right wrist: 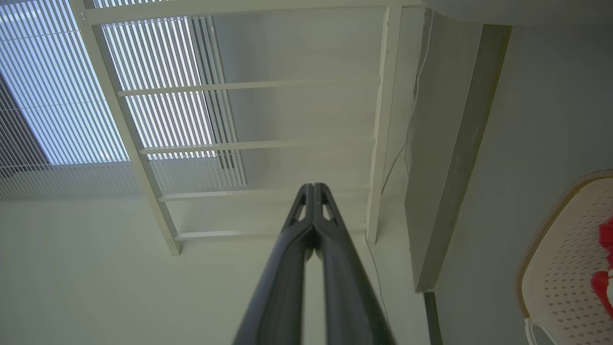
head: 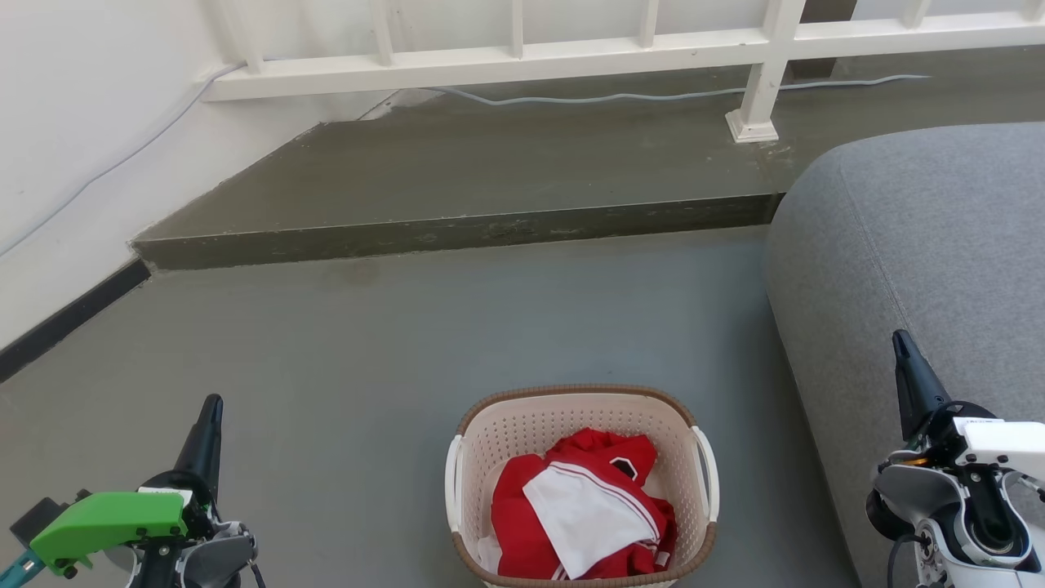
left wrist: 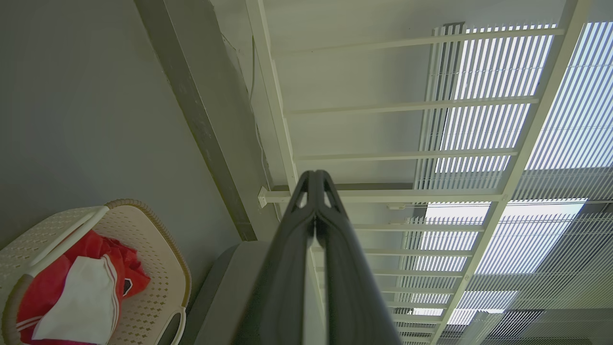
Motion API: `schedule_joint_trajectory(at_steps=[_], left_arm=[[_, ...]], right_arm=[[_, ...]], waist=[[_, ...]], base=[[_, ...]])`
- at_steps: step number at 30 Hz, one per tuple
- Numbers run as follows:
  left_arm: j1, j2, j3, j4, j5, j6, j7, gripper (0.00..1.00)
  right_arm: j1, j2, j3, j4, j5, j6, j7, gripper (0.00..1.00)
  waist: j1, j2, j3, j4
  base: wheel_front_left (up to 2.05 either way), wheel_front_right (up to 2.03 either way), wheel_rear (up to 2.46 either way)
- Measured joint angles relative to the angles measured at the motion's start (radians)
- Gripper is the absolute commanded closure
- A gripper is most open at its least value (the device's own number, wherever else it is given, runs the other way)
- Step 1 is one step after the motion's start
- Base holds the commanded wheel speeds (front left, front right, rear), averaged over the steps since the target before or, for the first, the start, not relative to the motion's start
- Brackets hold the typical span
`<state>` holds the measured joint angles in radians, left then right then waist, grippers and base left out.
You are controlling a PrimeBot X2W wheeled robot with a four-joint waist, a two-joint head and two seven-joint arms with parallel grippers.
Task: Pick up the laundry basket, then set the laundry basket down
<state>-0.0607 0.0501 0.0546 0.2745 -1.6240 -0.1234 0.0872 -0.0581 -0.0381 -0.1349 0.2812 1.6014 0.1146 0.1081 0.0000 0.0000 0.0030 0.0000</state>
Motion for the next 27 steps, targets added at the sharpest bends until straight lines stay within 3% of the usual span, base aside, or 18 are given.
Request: schedule_joint_trajectory(at_steps=[27], left_arm=[[0.000, 0.000, 0.001, 0.000, 0.000, 0.000, 0.000, 1.00]], right_arm=[[0.000, 0.000, 0.000, 0.000, 0.000, 0.003, 0.000, 1.00]], waist=[[0.0000, 0.0000, 0.000, 0.000]], base=[[0.00, 0.00, 0.00]])
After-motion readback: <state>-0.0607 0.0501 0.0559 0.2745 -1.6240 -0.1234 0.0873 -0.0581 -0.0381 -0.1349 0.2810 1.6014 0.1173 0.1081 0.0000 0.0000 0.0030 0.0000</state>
